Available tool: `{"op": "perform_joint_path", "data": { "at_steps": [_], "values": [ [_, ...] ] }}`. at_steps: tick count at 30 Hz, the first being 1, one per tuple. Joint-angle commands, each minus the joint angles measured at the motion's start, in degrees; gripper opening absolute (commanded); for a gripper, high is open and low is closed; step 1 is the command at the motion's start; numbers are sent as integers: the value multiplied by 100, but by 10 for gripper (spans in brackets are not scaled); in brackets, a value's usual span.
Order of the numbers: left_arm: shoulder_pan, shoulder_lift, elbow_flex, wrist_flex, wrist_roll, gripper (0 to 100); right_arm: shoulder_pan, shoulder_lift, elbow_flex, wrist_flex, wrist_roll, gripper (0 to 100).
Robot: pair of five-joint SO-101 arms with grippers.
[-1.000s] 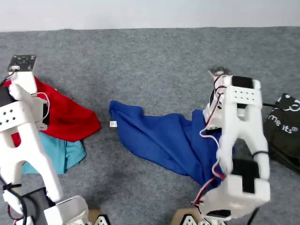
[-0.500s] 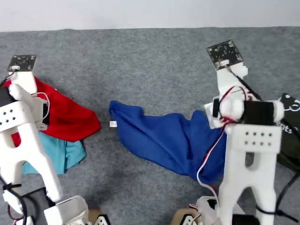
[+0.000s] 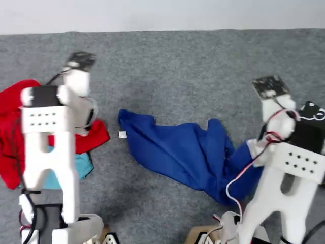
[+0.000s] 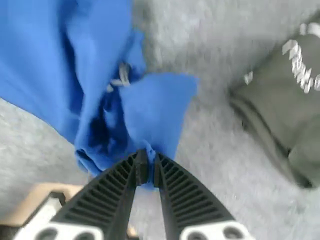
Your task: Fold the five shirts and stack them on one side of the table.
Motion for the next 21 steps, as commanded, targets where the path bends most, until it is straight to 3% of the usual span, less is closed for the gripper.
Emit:
{"op": "perform_joint_path", "data": {
  "at_steps": [1, 9, 21],
  "values": [
    [571, 70, -13, -554, 53, 93, 646, -189, 193, 66, 334, 11],
    [1785, 1231, -470, -1002, -246, 124, 1534, -189, 835, -347, 695, 11],
    [2927, 4457, -4057, -607, -281, 196, 1780, -189, 1380, -567, 677, 11]
  ]
}}
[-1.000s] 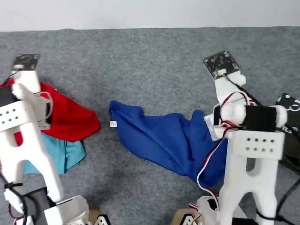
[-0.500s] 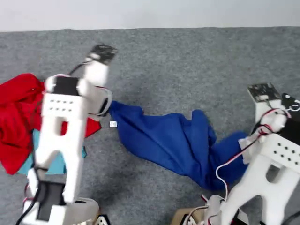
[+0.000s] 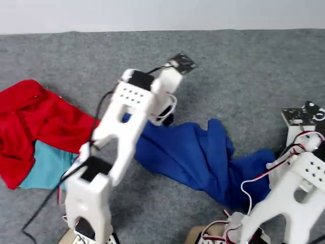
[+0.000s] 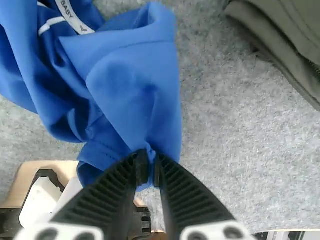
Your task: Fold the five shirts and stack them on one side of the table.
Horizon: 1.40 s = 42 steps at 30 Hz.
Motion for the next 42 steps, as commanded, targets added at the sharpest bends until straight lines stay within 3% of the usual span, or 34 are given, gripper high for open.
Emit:
{"op": "perform_joint_path", "data": {
  "at_steps": [1, 10, 17, 25, 39, 42],
  "values": [
    [325, 862, -1420, 343, -53, 196, 57, -189, -35, -48, 35, 11],
    [826, 3042, -4646, 923, -53, 197, 57, -180, 176, -48, 35, 11],
    [958, 3648, -6185, 1037, 0, 196, 57, -189, 686, -286, 35, 11],
    [1345, 3701, -6475, 993, 264, 196, 57, -189, 747, -338, 35, 11],
    [1802, 4466, -5868, 712, 281, 191, 57, -189, 747, -330, 44, 11],
    [1829, 4527, -5886, 703, 281, 145, 57, -189, 747, -303, 44, 11]
  ]
}}
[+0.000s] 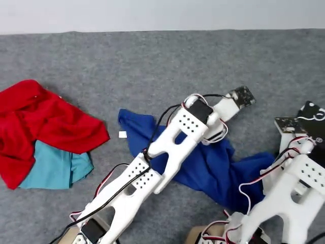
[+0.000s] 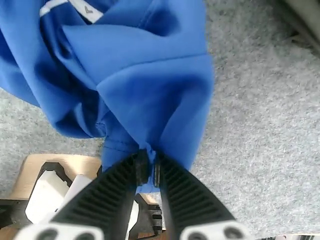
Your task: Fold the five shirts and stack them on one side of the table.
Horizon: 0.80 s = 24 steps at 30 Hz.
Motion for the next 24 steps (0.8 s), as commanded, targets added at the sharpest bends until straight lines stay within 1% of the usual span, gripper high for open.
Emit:
{"op": "perform_joint_path", "data": {
  "at_steps": [1, 4, 5, 7, 10, 13, 17, 24],
  "values": [
    [62, -62, -40, -79, 44, 113, 57, -189, -35, -13, 44, 11],
    [62, -62, -40, -62, 35, 17, 57, -189, -35, -4, 53, 11],
    [35, -70, -40, -62, 35, 0, 57, -198, -35, -4, 62, 11],
    [-53, -114, -136, 62, 44, 2, 57, -198, -44, -4, 62, 11],
    [-237, -369, -681, 378, 70, 2, 57, -207, -79, 4, 62, 11],
    [-571, -791, -1191, 378, 79, 2, 57, -418, -299, 13, 62, 11],
    [-1020, -1776, -1103, 378, 79, 2, 31, -840, -765, 13, 62, 11],
    [-2101, -3297, -1112, 378, 79, 2, 48, -998, -1451, -57, 62, 11]
  ]
}}
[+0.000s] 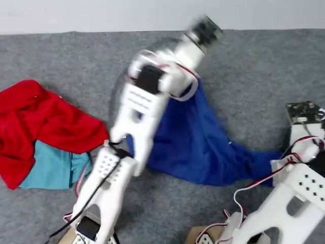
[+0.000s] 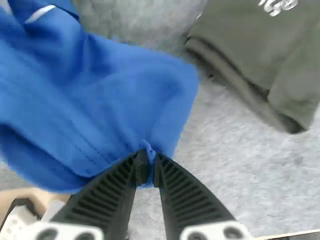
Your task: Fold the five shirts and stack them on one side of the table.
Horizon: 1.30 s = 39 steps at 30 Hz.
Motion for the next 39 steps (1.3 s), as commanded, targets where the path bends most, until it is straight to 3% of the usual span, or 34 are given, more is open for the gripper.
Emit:
{"op": "perform_joint_path", "data": {
  "at_steps": [1, 11, 18, 24, 29, 35, 39],
  "values": [
    [-624, -1055, -268, 132, 44, 2, 48, -163, -519, -75, 35, 11],
    [-2312, -2224, -119, 158, 26, 2, 31, -154, -615, -681, 26, 11],
    [-2646, -3103, 1982, 167, -237, 2, -145, -145, -580, -1033, 26, 11],
    [-2585, -4088, 5007, 149, -756, 2, -611, 171, -510, -1033, 26, 11],
    [-2154, -4527, 7073, 141, -985, 2, -620, 338, -510, -998, 26, 11],
    [-1152, -4554, 8303, 132, -1160, 17, -602, 321, -527, -840, 62, 22],
    [-413, -4554, 8558, -44, -1143, 129, -479, 321, -809, -198, 35, 174]
  ]
}}
